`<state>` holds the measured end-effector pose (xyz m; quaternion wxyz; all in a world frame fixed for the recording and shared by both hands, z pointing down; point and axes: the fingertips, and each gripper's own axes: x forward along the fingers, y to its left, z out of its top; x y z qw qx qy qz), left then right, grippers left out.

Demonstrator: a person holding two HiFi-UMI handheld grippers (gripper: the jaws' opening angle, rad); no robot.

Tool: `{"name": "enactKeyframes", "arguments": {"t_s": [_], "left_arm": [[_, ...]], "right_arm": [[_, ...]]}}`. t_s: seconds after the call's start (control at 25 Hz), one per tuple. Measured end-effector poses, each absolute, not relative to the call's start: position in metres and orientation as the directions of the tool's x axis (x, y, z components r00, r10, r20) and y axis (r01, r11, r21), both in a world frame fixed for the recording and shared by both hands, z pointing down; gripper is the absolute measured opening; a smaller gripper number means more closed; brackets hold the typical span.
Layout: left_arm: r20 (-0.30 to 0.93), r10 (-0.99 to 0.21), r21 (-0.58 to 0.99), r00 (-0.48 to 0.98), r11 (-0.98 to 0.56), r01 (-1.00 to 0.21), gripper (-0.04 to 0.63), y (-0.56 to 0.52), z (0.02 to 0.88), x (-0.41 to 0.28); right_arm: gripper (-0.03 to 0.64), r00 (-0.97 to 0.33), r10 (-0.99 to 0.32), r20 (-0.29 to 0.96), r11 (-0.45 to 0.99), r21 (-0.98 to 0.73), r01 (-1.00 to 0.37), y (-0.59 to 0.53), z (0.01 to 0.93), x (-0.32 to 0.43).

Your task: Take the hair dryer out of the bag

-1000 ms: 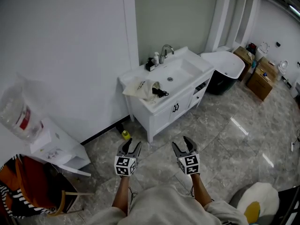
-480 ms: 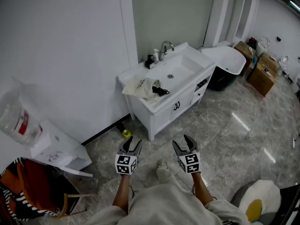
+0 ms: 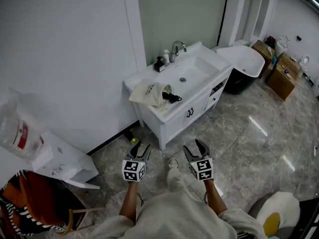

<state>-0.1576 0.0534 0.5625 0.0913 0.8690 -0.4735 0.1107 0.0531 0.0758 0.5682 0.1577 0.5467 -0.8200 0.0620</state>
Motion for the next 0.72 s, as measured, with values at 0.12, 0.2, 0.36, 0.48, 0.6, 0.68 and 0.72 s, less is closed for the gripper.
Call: {"name": "enactKeyframes", "arguments": {"t_s": [0.12,0.2,0.36,0.48,0.6,0.68,0.72], "left_arm": [[0.280,-0.801,0.052,0.529,-0.538,-0.841,0.198,0.027,0.563,-0.152],[0.281,-0.800,0.050,0.531,-0.540,-0.840,0.198,0.008,0.564,-0.145],[0.285,-0.797,0.048,0.533,-0.543,-0.838,0.198,-0.035,0.561,-0.134],[0.291,-0.796,0.045,0.531,-0.543,-0.839,0.198,-0.070,0.558,-0.126],[0.294,-0.797,0.041,0.529,-0.542,-0.839,0.198,-0.105,0.552,-0.118],[0.293,-0.795,0.037,0.531,-0.545,-0.837,0.198,-0.129,0.548,-0.111],[0.294,-0.793,0.035,0.533,-0.549,-0.835,0.198,-0.142,0.546,-0.107]], "right_arm": [[0.247,-0.361,-0.871,0.333,0.403,0.064,-0.913,0.052,0.572,0.055],[0.247,-0.365,-0.869,0.333,0.407,0.062,-0.911,0.034,0.573,0.059],[0.247,-0.370,-0.868,0.331,0.413,0.066,-0.908,-0.011,0.571,0.066],[0.247,-0.378,-0.864,0.333,0.421,0.063,-0.905,-0.047,0.570,0.073],[0.247,-0.384,-0.861,0.334,0.425,0.057,-0.903,-0.080,0.566,0.079],[0.247,-0.388,-0.859,0.335,0.428,0.053,-0.902,-0.102,0.565,0.084],[0.247,-0.388,-0.859,0.335,0.428,0.053,-0.902,-0.114,0.565,0.087]]}}
